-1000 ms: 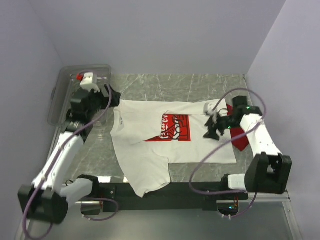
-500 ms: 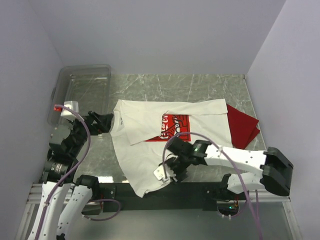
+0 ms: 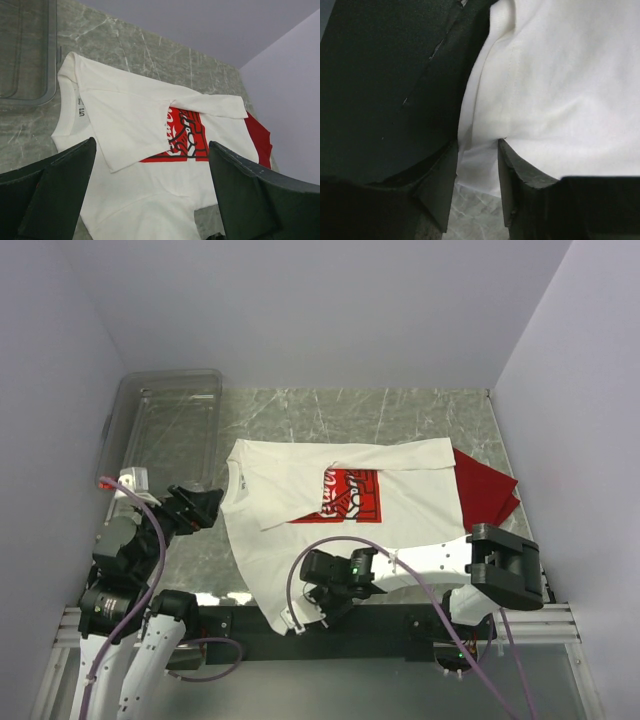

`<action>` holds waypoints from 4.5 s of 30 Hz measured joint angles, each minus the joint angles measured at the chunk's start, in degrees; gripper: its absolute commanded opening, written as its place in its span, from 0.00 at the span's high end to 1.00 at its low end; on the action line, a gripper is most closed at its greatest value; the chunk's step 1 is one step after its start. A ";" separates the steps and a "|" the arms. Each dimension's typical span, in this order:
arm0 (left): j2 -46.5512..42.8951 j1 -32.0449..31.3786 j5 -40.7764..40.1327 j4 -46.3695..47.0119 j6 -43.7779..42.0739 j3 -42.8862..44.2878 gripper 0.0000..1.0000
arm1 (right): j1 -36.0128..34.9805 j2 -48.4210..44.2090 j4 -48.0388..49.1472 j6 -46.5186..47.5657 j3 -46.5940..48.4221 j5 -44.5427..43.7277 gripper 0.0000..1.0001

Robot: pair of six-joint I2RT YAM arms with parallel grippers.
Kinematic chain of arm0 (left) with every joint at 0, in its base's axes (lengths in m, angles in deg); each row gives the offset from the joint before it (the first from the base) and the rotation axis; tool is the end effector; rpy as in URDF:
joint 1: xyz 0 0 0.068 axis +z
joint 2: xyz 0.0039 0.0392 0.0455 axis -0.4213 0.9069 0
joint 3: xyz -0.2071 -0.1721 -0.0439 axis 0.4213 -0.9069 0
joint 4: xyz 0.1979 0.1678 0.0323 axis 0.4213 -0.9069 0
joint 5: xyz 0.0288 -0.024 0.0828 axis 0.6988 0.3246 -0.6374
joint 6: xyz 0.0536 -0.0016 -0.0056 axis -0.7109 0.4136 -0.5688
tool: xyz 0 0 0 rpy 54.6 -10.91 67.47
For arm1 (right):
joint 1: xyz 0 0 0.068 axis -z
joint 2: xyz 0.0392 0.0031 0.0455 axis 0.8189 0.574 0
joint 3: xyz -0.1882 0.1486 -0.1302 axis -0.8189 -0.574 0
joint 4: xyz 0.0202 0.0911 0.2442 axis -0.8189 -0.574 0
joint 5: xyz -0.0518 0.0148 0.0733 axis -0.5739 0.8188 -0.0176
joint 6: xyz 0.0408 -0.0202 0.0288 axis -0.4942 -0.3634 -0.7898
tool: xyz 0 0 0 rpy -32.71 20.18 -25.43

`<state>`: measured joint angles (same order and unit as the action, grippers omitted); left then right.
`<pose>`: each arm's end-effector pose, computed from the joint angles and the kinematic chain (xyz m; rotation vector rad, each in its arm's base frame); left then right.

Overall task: Fold and stack the t-shirts
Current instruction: Fold the tshirt

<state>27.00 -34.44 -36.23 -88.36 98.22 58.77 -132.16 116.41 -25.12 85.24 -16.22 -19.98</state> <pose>0.0709 -0.0158 0.3399 -0.2847 1.6982 -0.6600 0.0494 0.2662 0.1590 -2.5139 1.1652 0.5590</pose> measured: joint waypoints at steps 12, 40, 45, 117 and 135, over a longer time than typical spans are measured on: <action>0.42 0.00 14.53 3.10 -3.37 -2.16 0.01 | 11.82 -1.46 -2.62 -3.63 3.63 6.16 1.00; 33.42 -43.85 9.86 10.69 -27.80 1.31 0.11 | 49.40 16.83 -1.14 -33.18 17.33 36.41 0.95; 41.92 -58.12 -2.75 12.83 -28.28 1.25 0.20 | 50.51 19.61 -1.36 -35.34 18.91 36.92 0.91; 30.71 -44.30 -19.32 15.37 -18.34 -1.88 0.99 | 80.30 -28.48 -23.54 26.49 -7.78 9.90 0.30; 23.52 -43.54 -20.09 13.53 -20.11 -3.69 0.99 | 83.32 -33.44 -26.95 35.91 -16.24 -3.96 0.42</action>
<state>50.52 -77.98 -56.32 -74.83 78.11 55.07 -48.84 82.97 -52.06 121.15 -32.46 -23.93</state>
